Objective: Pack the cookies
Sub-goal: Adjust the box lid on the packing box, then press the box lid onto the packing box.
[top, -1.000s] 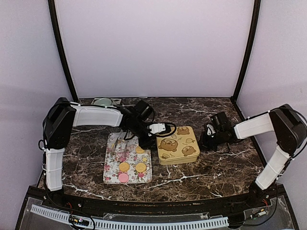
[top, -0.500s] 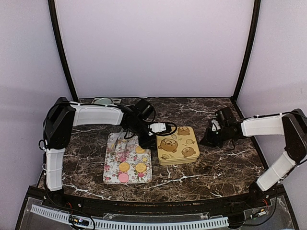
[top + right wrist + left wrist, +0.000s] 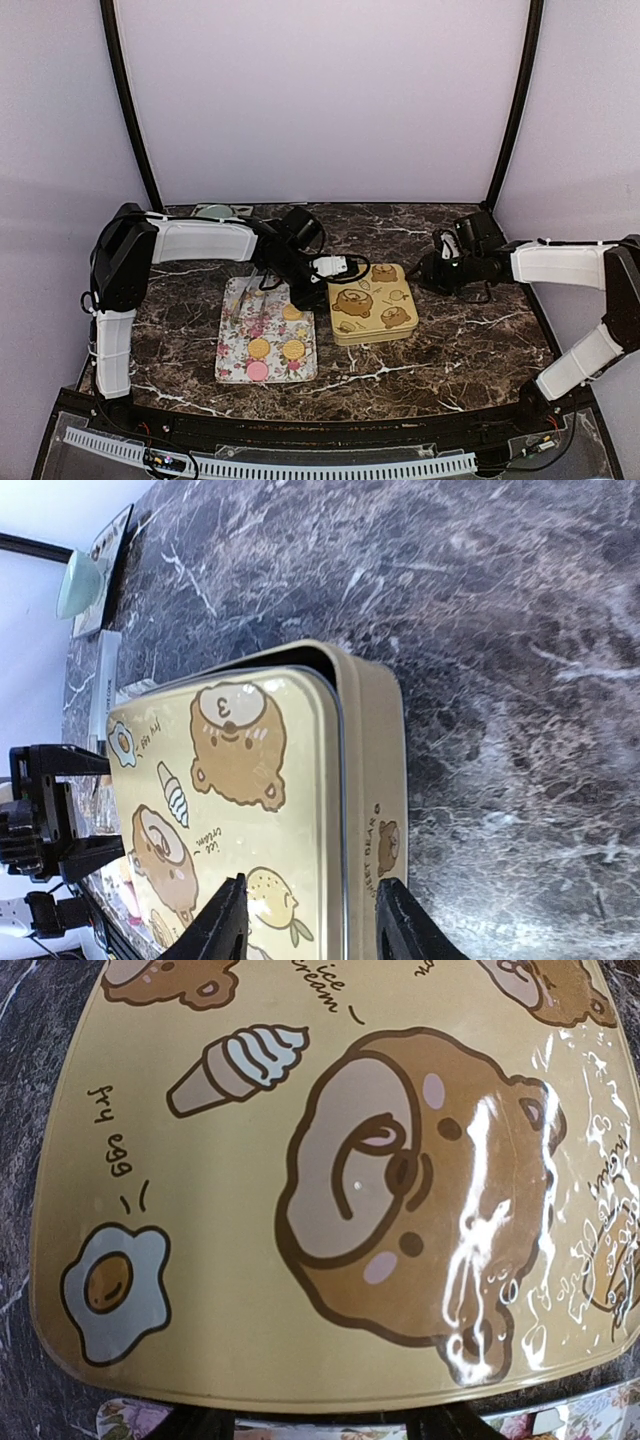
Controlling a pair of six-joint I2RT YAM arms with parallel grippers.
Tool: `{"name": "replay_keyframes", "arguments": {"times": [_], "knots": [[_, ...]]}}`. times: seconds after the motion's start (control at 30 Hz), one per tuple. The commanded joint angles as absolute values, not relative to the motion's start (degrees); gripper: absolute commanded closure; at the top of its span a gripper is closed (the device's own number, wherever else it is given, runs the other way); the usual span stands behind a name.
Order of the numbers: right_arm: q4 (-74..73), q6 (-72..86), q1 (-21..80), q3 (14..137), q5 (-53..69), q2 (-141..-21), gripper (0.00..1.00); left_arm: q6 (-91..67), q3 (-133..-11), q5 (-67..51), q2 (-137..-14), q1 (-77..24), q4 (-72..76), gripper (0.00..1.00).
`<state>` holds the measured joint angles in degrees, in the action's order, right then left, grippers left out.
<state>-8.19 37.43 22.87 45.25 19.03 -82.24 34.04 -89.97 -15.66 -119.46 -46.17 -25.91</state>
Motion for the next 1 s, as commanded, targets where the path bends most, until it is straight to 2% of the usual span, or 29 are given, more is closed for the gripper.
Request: {"name": "replay_keyframes", "arguments": {"times": [0.0, 0.47, 0.8, 0.97], "knots": [[-4.57, 37.89, 24.78, 46.58, 21.74, -86.30, 0.56, 33.66, -90.68, -18.07, -118.95, -46.80, -24.17, 0.40], [-4.08, 37.53, 25.18, 51.51, 18.27, -94.46, 0.69, 33.08, -91.51, -23.15, -119.52, -43.37, -28.07, 0.40], [-4.04, 38.59, 25.57, 50.99, 15.67, -94.61, 0.73, 37.06, -91.35, -29.82, -116.81, -40.73, -35.97, 0.27], [-4.46, 38.93, 25.83, 50.71, 14.62, -93.51, 0.73, 38.64, -93.82, -33.12, -116.37, -40.12, -40.25, 0.25]]}}
